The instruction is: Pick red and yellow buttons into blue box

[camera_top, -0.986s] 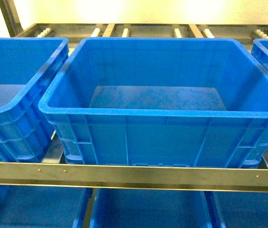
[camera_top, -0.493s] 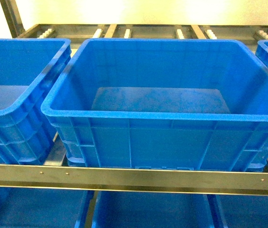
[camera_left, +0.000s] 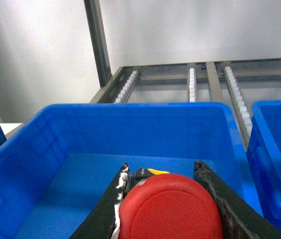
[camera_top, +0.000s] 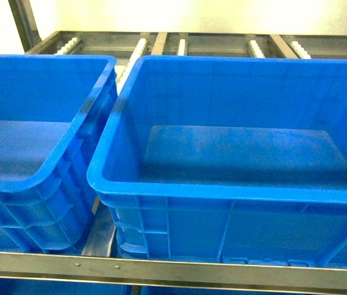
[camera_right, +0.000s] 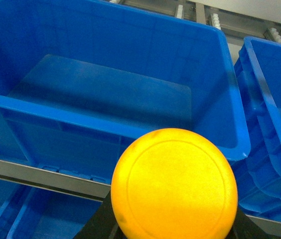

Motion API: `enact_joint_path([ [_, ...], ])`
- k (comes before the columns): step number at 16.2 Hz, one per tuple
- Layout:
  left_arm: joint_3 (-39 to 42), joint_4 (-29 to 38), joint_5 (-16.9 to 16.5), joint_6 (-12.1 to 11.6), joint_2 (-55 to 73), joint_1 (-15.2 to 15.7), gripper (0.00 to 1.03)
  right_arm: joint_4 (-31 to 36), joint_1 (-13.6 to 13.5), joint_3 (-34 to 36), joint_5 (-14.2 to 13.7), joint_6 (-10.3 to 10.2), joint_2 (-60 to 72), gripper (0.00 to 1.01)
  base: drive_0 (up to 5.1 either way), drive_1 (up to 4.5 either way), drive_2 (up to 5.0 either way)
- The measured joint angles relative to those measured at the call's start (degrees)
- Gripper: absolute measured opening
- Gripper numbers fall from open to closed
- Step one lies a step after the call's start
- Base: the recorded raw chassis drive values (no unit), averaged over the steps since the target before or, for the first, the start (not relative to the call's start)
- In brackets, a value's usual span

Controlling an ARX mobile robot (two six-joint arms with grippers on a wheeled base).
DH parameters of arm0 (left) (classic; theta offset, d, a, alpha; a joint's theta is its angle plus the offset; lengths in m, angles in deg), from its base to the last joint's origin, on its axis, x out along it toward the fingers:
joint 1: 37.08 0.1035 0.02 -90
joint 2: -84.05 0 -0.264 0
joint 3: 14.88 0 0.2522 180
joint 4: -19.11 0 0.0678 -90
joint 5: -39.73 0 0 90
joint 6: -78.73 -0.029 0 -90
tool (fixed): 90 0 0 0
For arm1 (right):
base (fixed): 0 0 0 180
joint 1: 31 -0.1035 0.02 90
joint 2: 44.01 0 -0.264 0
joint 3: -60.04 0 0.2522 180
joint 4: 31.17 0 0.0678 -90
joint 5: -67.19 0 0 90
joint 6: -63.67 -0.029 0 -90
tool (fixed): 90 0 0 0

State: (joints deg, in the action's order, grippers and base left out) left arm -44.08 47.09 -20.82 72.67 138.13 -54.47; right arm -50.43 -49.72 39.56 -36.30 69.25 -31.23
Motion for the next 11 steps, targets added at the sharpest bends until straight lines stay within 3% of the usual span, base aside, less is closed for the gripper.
enact_joint_path([
  [6, 0.02, -0.17, -0.09, 0.0, -0.2, -0.11, 0.31, -0.07, 0.0, -0.02, 0.0, 0.0, -0.13, 0.25, 2.8, 1.71, -5.0],
  [8, 0.02, -0.33, -0.5, 0.0, 0.2, -0.2, 0.31, -0.33, -0.02, 0.0, -0.24, 0.0, 0.0, 0.25, 0.0, 0.0, 0.0],
  [11, 0.02, -0.37, -0.09, 0.0, 0.17, -0.04, 0.31, -0.07, 0.0, 0.0, 0.02, 0.0, 0.13, 0.25, 4.8, -3.81, -0.2],
])
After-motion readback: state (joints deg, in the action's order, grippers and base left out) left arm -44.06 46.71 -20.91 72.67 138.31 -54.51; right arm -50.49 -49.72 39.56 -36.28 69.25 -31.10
